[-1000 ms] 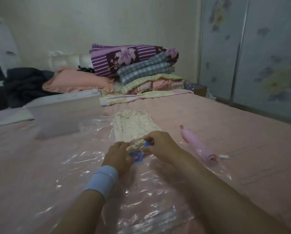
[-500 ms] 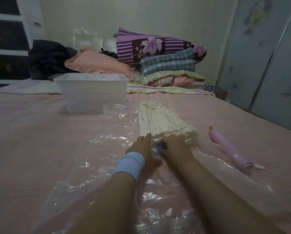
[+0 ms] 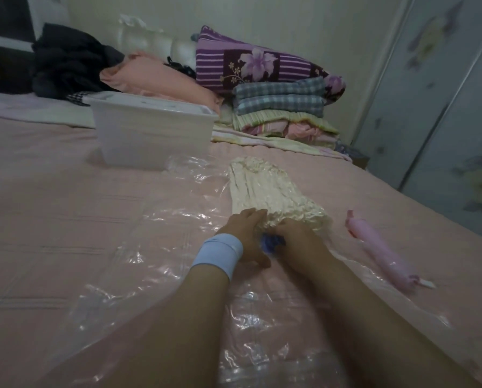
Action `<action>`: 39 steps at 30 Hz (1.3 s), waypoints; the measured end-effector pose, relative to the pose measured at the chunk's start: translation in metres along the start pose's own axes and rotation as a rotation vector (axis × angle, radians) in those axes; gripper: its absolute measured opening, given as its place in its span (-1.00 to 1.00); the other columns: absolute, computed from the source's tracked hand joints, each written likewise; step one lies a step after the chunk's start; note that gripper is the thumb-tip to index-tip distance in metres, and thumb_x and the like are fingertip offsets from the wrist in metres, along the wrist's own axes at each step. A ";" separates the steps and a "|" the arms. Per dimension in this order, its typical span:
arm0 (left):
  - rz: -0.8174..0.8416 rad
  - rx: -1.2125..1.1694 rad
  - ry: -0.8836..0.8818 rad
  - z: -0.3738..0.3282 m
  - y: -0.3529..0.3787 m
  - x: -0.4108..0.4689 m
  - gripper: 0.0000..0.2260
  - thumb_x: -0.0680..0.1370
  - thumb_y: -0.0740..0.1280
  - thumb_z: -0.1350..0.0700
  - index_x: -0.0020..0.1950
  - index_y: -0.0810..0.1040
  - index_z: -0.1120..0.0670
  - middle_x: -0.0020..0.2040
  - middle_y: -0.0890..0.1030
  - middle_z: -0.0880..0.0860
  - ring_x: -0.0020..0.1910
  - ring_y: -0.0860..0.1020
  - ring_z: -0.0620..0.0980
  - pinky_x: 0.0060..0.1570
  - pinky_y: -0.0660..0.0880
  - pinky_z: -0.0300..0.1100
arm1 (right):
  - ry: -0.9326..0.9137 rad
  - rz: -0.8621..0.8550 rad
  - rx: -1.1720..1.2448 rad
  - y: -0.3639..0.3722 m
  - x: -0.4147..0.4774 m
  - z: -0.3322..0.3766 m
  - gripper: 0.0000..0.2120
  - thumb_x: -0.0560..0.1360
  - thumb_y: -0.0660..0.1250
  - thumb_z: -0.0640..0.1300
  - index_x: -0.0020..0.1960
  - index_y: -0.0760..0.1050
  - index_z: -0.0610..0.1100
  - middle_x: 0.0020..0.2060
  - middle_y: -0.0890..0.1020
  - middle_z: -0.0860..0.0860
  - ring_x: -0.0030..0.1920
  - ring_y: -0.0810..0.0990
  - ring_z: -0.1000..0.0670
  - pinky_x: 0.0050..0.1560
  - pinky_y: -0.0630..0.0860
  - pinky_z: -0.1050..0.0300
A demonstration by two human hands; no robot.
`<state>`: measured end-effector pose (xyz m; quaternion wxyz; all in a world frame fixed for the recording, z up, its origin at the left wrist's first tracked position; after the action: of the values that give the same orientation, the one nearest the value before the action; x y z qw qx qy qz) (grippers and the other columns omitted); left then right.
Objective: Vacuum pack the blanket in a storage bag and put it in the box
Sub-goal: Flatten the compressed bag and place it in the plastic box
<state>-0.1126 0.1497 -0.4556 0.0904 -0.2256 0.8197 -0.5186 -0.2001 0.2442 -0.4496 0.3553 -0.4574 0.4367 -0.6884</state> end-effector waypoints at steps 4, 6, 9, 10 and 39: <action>0.012 -0.020 -0.005 0.002 0.002 -0.001 0.09 0.26 0.60 -0.09 0.59 -0.03 -0.09 0.59 0.01 0.01 0.55 0.05 0.08 0.47 0.20 0.03 | -0.014 0.039 -0.062 0.001 0.003 0.002 -0.73 0.38 0.45 -0.15 0.08 0.67 0.00 -0.11 0.58 0.02 -0.12 0.55 -0.03 -0.07 0.50 0.08; 0.019 -0.018 -0.001 -0.001 0.001 -0.003 0.08 0.27 0.59 -0.08 0.59 -0.05 -0.08 0.59 0.00 0.02 0.55 0.05 0.10 0.47 0.21 0.04 | -0.063 0.057 -0.126 0.005 0.004 0.005 -0.74 0.37 0.49 -0.09 0.07 0.67 0.00 -0.03 0.57 0.04 -0.07 0.56 -0.01 -0.08 0.52 0.09; 0.022 -0.025 -0.011 0.000 0.002 -0.004 0.08 0.27 0.58 -0.08 0.59 -0.06 -0.10 0.59 -0.02 0.01 0.55 0.03 0.10 0.46 0.22 0.07 | -0.049 0.053 -0.170 0.006 0.003 0.006 -0.72 0.38 0.49 -0.09 0.09 0.67 0.04 0.01 0.58 0.05 -0.05 0.57 0.01 -0.06 0.55 0.08; 0.022 -0.031 -0.018 0.001 0.003 -0.004 0.08 0.27 0.58 -0.08 0.59 -0.06 -0.11 0.60 -0.03 -0.01 0.55 0.02 0.09 0.46 0.21 0.08 | -0.024 0.057 -0.169 0.007 0.005 0.004 -0.73 0.39 0.45 -0.11 0.08 0.66 0.06 -0.03 0.59 0.06 -0.06 0.59 0.00 -0.05 0.56 0.07; 0.030 -0.060 -0.035 0.002 0.007 -0.002 0.09 0.27 0.56 -0.07 0.59 -0.10 -0.13 0.60 -0.08 -0.04 0.57 -0.04 0.05 0.46 0.22 0.08 | -0.061 0.048 -0.183 0.007 0.004 0.006 -0.75 0.37 0.47 -0.04 0.05 0.68 0.00 0.03 0.58 0.04 0.00 0.58 -0.01 -0.05 0.53 0.13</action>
<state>-0.1117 0.1512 -0.4631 0.1057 -0.2250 0.8364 -0.4885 -0.1951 0.2369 -0.4535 0.3416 -0.4982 0.4976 -0.6225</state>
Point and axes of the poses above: each hand's wrist, its own x-axis towards the middle knuckle, its own y-axis out of the palm, z = x × y, the point moved 6 cm from there along x, towards the middle knuckle
